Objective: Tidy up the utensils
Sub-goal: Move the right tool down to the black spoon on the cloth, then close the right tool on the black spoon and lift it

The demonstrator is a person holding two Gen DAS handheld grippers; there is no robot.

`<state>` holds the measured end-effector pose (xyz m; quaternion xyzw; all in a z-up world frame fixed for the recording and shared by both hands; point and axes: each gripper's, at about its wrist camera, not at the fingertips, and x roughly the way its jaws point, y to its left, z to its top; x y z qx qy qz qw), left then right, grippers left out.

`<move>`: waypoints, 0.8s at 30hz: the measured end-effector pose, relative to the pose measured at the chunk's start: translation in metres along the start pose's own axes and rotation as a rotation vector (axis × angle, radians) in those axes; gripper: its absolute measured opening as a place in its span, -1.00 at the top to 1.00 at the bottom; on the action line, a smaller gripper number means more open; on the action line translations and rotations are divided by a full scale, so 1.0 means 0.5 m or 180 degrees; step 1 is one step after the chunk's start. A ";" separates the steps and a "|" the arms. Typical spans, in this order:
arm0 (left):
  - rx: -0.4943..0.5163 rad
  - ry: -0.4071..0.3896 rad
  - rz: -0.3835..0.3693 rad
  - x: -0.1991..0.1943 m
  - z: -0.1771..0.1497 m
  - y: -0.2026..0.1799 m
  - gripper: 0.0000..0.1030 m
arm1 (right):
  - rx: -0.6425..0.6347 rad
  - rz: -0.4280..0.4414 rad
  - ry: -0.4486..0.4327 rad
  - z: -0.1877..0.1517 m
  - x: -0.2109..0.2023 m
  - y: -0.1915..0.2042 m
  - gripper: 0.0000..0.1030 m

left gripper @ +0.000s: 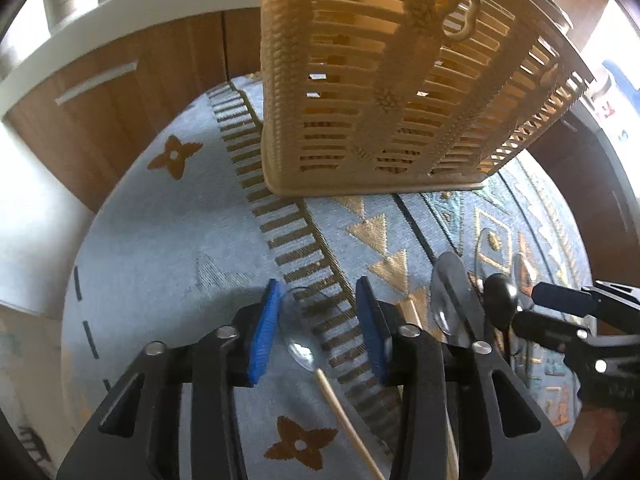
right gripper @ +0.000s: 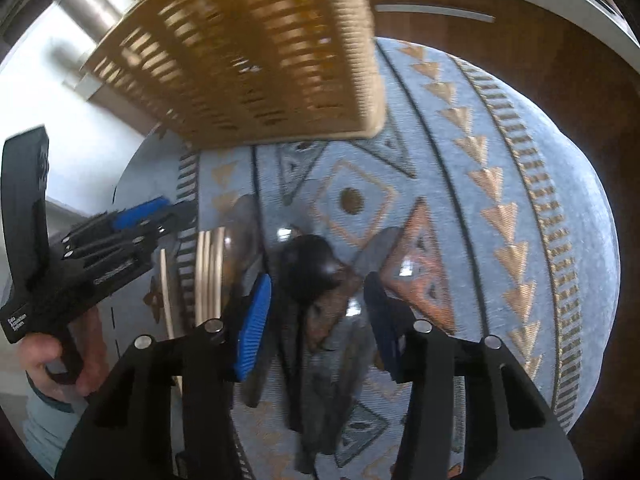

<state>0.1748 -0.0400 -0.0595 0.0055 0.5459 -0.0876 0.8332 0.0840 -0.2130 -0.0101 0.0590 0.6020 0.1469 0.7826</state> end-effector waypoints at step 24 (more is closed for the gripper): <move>0.0293 -0.0124 0.0093 -0.054 -0.007 -0.080 0.43 | -0.0509 -0.0572 -0.0078 0.027 0.132 0.119 0.38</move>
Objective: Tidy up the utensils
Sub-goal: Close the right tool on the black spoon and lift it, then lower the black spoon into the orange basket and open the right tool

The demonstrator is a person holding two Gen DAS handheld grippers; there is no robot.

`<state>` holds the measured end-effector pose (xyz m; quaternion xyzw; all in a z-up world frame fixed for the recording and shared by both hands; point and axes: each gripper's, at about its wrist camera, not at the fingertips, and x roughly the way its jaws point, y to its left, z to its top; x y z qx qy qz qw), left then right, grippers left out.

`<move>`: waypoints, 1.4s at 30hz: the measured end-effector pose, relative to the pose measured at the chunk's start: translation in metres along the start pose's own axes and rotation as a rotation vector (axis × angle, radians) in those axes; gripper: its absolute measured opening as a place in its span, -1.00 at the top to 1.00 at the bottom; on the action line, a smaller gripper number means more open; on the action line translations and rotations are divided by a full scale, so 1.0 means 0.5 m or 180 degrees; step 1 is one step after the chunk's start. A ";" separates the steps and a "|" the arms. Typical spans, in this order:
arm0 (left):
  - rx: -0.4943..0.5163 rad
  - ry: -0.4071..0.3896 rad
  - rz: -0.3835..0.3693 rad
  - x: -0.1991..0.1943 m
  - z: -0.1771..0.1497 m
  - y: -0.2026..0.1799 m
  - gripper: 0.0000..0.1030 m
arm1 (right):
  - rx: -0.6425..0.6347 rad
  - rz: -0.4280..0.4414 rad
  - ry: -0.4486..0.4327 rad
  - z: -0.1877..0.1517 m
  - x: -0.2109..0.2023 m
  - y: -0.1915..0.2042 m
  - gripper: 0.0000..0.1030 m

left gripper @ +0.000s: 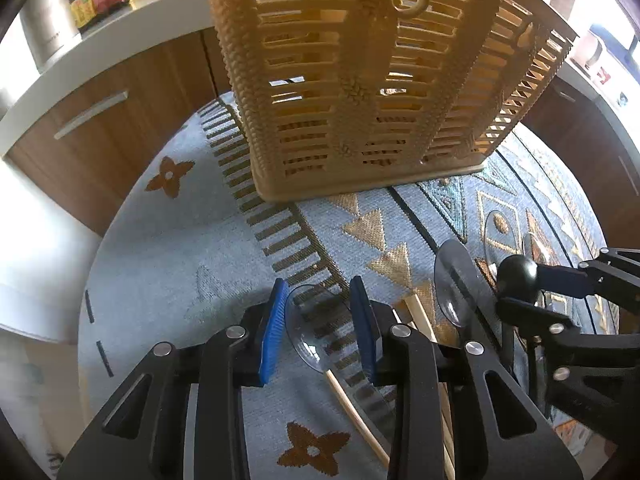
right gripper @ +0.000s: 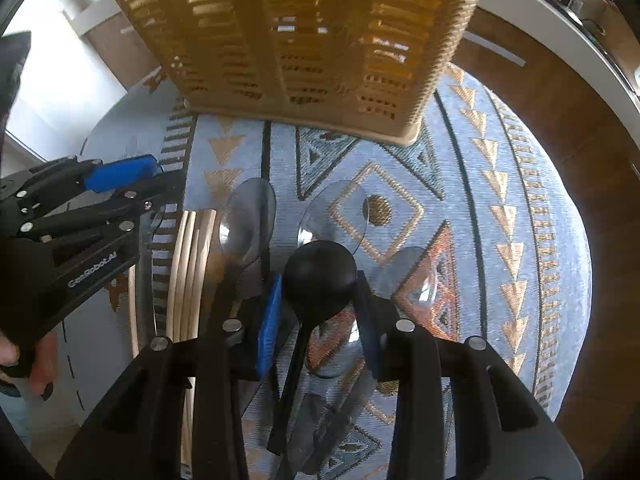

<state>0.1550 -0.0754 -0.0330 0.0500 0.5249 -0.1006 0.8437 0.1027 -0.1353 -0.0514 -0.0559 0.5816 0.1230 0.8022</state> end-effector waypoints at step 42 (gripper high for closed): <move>0.0019 -0.3079 -0.0448 -0.455 -0.050 0.067 1.00 | 0.0070 0.0135 -0.3049 -0.019 -0.427 -0.090 0.38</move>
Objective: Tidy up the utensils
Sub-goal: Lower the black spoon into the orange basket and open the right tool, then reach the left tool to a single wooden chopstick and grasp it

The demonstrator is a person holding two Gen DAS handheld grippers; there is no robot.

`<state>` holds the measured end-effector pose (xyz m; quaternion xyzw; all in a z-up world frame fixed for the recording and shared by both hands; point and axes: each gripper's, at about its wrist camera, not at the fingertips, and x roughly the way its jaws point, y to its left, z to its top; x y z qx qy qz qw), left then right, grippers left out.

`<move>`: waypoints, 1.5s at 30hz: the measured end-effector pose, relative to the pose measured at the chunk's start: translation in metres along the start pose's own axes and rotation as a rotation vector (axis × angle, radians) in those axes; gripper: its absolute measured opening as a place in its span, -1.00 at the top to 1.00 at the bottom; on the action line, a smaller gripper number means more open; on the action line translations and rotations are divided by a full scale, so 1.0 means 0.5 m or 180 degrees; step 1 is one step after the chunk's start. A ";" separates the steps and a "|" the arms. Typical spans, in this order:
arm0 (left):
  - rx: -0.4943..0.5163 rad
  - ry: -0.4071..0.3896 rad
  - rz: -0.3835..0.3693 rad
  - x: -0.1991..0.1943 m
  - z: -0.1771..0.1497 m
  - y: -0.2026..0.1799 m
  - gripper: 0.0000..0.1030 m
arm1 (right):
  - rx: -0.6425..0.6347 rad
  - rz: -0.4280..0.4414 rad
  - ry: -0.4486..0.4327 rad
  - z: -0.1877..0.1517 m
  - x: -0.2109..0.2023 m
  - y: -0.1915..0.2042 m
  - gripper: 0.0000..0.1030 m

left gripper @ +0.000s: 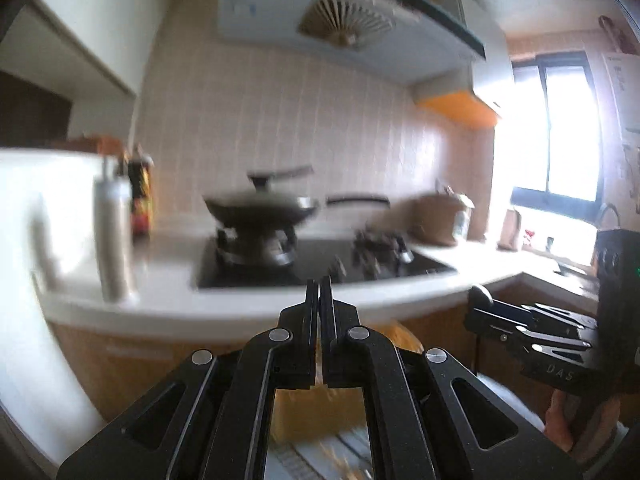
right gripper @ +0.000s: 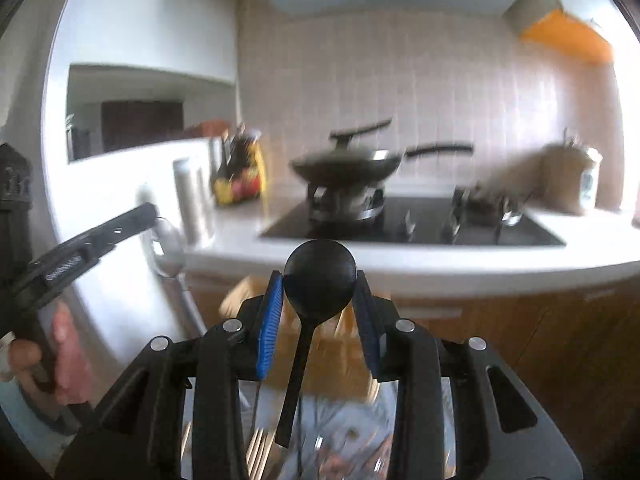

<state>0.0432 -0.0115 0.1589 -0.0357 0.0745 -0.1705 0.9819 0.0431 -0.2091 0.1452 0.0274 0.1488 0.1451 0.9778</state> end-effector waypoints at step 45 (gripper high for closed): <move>0.0174 0.0823 0.0375 -0.002 -0.068 0.029 0.15 | -0.0308 -0.0584 0.0491 -0.060 0.004 0.007 -0.51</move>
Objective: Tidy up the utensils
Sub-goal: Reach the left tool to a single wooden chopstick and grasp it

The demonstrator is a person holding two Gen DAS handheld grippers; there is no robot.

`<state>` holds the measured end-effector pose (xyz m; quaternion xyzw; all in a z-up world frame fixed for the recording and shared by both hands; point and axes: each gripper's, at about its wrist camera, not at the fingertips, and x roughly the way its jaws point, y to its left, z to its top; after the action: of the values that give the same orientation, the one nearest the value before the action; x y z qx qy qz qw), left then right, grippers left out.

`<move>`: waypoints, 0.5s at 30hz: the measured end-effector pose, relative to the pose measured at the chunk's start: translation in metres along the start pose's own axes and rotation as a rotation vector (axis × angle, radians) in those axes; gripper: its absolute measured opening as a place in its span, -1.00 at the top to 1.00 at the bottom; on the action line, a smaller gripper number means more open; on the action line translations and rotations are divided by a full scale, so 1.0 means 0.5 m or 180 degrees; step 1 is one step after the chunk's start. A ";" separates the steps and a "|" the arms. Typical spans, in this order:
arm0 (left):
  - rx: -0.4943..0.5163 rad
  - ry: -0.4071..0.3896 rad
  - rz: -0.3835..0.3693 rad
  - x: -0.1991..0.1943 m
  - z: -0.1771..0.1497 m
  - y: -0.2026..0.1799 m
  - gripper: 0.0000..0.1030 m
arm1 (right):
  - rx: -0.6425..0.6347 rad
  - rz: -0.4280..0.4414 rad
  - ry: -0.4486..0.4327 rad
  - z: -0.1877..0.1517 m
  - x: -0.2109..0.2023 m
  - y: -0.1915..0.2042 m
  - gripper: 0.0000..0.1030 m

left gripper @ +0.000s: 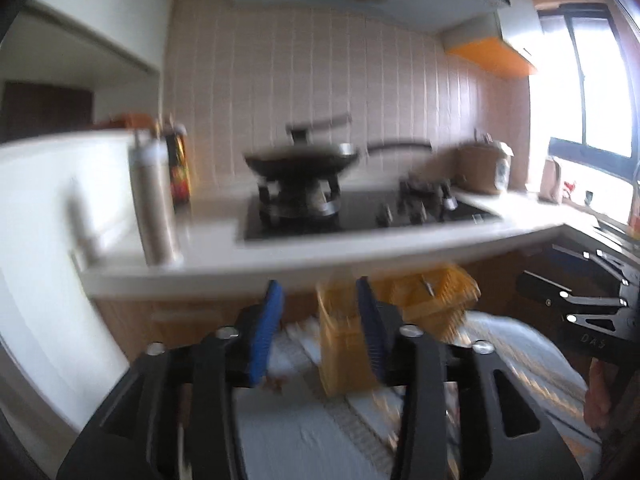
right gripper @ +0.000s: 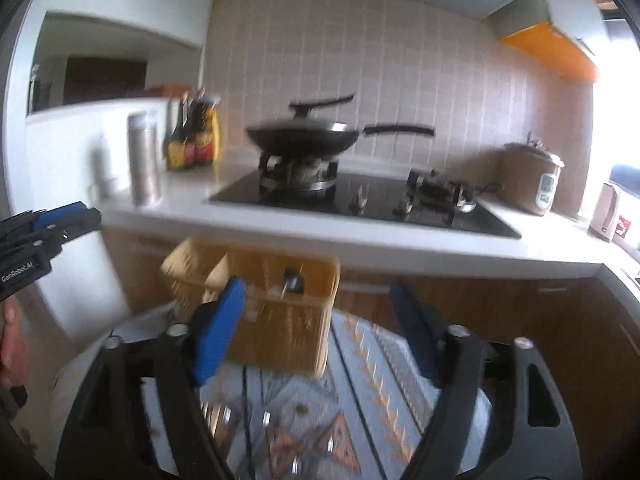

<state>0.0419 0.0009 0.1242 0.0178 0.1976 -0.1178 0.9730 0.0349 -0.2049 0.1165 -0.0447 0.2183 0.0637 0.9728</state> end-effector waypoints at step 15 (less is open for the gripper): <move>-0.0368 0.2272 -0.0581 0.080 -0.238 0.047 0.15 | 0.0583 0.0725 0.2065 -0.159 0.127 -0.017 -0.76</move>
<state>0.0379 0.0247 -0.0011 -0.0149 0.5316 -0.1790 0.8277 0.0599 -0.2157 0.0182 0.0494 0.5243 0.1344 0.8394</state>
